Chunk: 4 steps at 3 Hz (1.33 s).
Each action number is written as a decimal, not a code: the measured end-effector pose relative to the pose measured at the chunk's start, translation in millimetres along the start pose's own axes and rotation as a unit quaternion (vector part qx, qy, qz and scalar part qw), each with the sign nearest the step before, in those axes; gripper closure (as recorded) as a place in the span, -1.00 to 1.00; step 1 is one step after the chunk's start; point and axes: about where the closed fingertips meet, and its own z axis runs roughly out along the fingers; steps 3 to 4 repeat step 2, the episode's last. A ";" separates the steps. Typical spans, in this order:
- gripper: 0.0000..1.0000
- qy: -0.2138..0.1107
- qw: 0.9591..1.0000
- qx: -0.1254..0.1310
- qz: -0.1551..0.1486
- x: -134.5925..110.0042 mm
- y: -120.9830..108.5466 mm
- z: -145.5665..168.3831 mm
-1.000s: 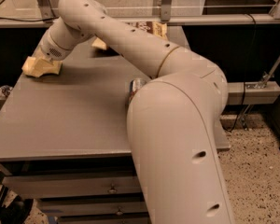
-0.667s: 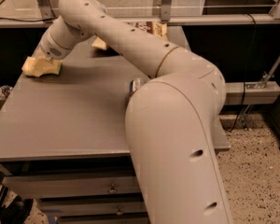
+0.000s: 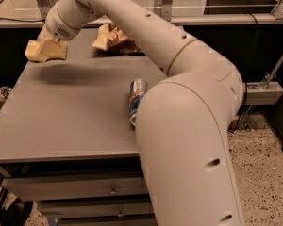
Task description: Pick sponge
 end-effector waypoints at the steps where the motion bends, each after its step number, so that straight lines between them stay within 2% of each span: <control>1: 1.00 -0.021 0.999 0.027 -0.008 -3.0 -2.1 -59.5; 2: 1.00 -0.018 0.999 0.036 -0.001 9.1 -5.8 -74.0; 4: 1.00 -0.018 0.999 0.036 -0.001 9.1 -5.8 -74.0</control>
Offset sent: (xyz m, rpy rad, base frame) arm -0.0067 -0.0338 0.0340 0.0437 -0.0388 -0.0093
